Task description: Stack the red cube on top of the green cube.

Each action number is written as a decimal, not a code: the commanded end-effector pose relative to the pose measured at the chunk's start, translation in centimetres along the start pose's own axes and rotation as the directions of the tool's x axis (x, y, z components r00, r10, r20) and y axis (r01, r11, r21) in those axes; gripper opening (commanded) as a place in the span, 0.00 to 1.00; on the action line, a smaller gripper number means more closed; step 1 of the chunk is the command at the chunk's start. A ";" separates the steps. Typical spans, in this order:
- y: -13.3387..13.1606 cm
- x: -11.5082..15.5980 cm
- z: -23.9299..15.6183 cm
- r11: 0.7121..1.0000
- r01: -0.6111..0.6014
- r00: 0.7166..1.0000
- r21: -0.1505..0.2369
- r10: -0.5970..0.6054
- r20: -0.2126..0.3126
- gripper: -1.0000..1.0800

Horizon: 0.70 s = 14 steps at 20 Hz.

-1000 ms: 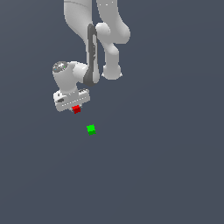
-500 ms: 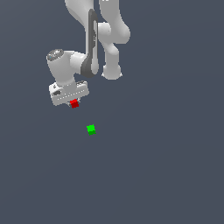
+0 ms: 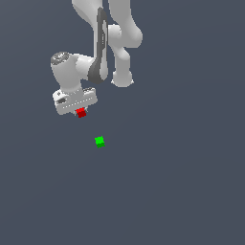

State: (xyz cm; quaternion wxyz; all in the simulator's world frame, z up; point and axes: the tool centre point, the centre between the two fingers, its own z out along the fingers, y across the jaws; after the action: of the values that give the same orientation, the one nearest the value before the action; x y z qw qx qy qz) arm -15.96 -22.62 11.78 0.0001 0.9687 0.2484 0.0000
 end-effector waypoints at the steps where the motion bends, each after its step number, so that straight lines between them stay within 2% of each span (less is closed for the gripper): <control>1: -0.2 0.6 0.2 1.000 0.001 1.000 0.000 -0.001 0.000 0.00; 7: -0.9 4.1 1.4 1.000 0.001 1.000 0.000 -0.001 -0.001 0.00; 14: -2.1 10.4 3.6 1.000 0.001 1.000 0.001 -0.001 -0.001 0.00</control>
State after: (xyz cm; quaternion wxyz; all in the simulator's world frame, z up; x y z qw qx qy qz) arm -9.00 -16.69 8.61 -0.0006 0.9685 0.2488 0.0002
